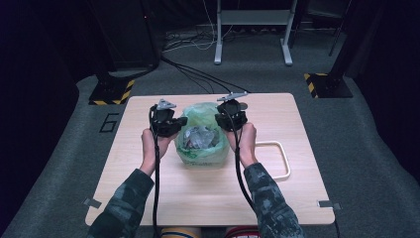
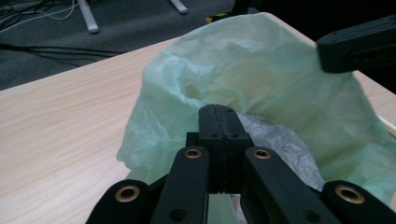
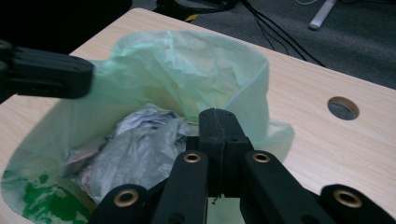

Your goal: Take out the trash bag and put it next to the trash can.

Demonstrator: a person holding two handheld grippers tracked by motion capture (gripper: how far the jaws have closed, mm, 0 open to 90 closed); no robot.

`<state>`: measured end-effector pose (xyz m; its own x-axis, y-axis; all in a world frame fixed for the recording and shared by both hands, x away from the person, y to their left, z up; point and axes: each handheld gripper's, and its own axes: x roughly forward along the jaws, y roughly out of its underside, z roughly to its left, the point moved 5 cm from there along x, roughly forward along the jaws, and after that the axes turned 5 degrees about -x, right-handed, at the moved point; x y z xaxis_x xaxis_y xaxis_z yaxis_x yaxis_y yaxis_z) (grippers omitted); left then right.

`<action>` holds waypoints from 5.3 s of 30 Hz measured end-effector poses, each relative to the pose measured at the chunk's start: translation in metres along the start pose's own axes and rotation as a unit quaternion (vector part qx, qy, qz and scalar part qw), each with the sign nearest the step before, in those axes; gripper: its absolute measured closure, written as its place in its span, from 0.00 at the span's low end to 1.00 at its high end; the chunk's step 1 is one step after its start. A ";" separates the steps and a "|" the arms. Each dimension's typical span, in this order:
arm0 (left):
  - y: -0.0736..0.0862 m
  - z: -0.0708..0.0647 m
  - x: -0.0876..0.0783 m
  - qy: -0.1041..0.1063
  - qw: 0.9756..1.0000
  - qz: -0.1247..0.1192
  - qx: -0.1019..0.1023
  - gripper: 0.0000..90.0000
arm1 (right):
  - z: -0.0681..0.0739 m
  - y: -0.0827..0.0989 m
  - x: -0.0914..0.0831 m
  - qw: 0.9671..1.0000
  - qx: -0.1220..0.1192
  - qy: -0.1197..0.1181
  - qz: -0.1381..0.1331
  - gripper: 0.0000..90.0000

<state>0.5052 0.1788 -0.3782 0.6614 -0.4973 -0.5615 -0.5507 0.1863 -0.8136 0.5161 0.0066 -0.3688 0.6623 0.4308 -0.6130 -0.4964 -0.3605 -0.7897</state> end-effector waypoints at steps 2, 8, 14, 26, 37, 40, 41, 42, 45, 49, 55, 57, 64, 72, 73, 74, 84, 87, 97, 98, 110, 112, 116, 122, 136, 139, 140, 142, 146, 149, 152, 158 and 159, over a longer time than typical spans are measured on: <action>0.002 -0.005 0.007 0.010 1.000 0.009 0.001 1.00 | 0.004 0.000 0.002 1.000 0.000 -0.005 0.000 1.00; 0.023 -0.007 0.034 0.015 0.998 0.065 0.014 1.00 | 0.005 0.019 0.025 0.999 0.012 -0.022 0.036 1.00; 0.029 0.002 0.034 0.030 0.997 0.070 0.003 0.85 | -0.004 0.034 0.030 0.997 0.029 -0.030 0.059 0.96; 0.020 0.034 0.018 -0.049 0.996 0.051 -0.051 0.40 | -0.028 0.027 0.013 0.997 0.061 -0.017 0.034 0.71; 0.052 0.053 0.048 -0.040 0.985 0.123 -0.115 0.24 | -0.032 0.062 0.056 0.987 0.102 0.001 0.126 0.37; 0.056 0.055 0.051 -0.020 0.982 0.126 -0.136 0.24 | -0.033 0.066 0.058 0.985 0.112 -0.012 0.128 0.37; 0.057 0.056 0.051 -0.011 0.982 0.124 -0.144 0.24 | -0.032 0.066 0.059 0.985 0.116 -0.017 0.127 0.38; 0.057 0.055 0.051 -0.006 0.982 0.123 -0.144 0.26 | -0.032 0.066 0.059 0.985 0.115 -0.021 0.127 0.42; 0.055 0.051 0.048 0.002 0.985 0.114 -0.131 0.40 | -0.027 0.064 0.058 0.987 0.105 -0.027 0.121 0.57; 0.050 0.048 0.042 -0.011 0.989 0.097 -0.112 0.60 | -0.027 0.060 0.052 0.989 0.099 -0.029 0.102 0.68; 0.043 0.040 0.035 -0.038 0.993 0.070 -0.086 0.67 | -0.025 0.054 0.045 0.992 0.094 -0.029 0.078 0.74; 0.040 0.038 0.031 -0.048 0.994 0.058 -0.075 0.71 | -0.026 0.052 0.041 0.992 0.101 -0.028 0.068 0.75; 0.030 0.032 0.022 -0.055 0.997 0.033 -0.047 0.80 | -0.029 0.044 0.029 0.995 0.090 -0.020 0.037 0.86; 0.023 0.023 0.015 -0.050 0.998 0.019 -0.028 0.88 | -0.029 0.042 0.026 0.995 0.090 -0.015 0.031 0.92; 0.022 0.021 0.014 -0.048 0.998 0.017 -0.027 0.88 | -0.029 0.042 0.025 0.996 0.088 -0.014 0.031 0.93; 0.021 0.020 0.013 -0.047 0.998 0.016 -0.025 0.88 | -0.028 0.042 0.025 0.995 0.089 -0.014 0.031 0.93; 0.012 0.005 0.007 -0.024 1.000 0.003 -0.017 0.92 | -0.024 0.041 0.019 0.996 0.082 -0.007 0.032 0.93; 0.008 0.002 0.004 -0.017 1.000 -0.001 -0.015 0.92 | -0.023 0.040 0.018 0.996 0.082 -0.007 0.032 0.94; 0.012 0.003 0.013 -0.003 1.000 0.020 -0.022 0.90 | -0.024 0.033 0.011 0.996 0.082 -0.014 0.022 1.00; 0.014 0.003 0.015 -0.003 0.999 0.025 -0.022 0.90 | -0.024 0.031 0.010 0.997 0.080 -0.013 0.019 1.00; 0.010 0.003 0.013 0.003 1.000 0.017 -0.026 0.90 | -0.004 -0.011 -0.007 0.998 0.051 -0.030 -0.017 1.00; 0.010 0.003 0.012 0.003 1.000 0.015 -0.025 0.90 | 0.002 -0.018 -0.009 0.998 0.044 -0.035 -0.023 1.00; 0.009 0.003 0.011 0.005 0.999 0.014 -0.028 0.90 | 0.012 -0.028 -0.010 0.998 0.036 -0.045 -0.035 1.00; 0.014 0.003 0.016 0.010 0.999 0.025 -0.030 0.89 | 0.019 -0.012 0.013 0.997 0.041 -0.058 0.000 1.00; 0.022 0.013 0.024 0.004 0.998 0.053 -0.042 0.48 | -0.004 0.008 0.011 0.997 0.047 -0.063 0.014 0.75; 0.020 0.016 0.022 -0.003 0.997 0.055 -0.046 0.44 | -0.013 0.004 0.002 0.997 0.057 -0.048 0.000 0.65; 0.020 0.017 0.022 -0.005 0.997 0.055 -0.047 0.43 | -0.019 0.004 0.000 0.997 0.067 -0.040 -0.001 0.63; 0.020 0.017 0.023 -0.006 0.997 0.055 -0.048 0.43 | -0.029 0.009 0.003 0.996 0.083 -0.035 0.008 0.54; 0.021 0.012 0.026 -0.003 0.997 0.061 -0.040 0.42 | -0.037 0.033 0.025 0.989 0.126 -0.038 0.064 0.38; 0.022 0.007 0.031 -0.002 0.997 0.068 -0.035 0.42 | -0.033 0.048 0.043 0.986 0.127 -0.034 0.106 0.30; 0.024 0.006 0.034 -0.001 0.997 0.076 -0.032 0.42 | -0.030 0.056 0.055 0.983 0.126 -0.027 0.132 0.33; 0.027 0.005 0.035 0.005 0.997 0.073 -0.030 0.44 | -0.027 0.054 0.051 0.988 0.104 -0.027 0.110 0.61; 0.027 0.006 0.035 0.006 0.997 0.073 -0.031 0.46 | -0.027 0.052 0.047 0.990 0.100 -0.022 0.100 0.66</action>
<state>0.5162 0.1713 -0.4207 0.5664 -0.4788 -0.6707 -0.6709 0.2047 -0.7127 0.5364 -0.0139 -0.4374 0.5167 0.4038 -0.7550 -0.7198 -0.2726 -0.6384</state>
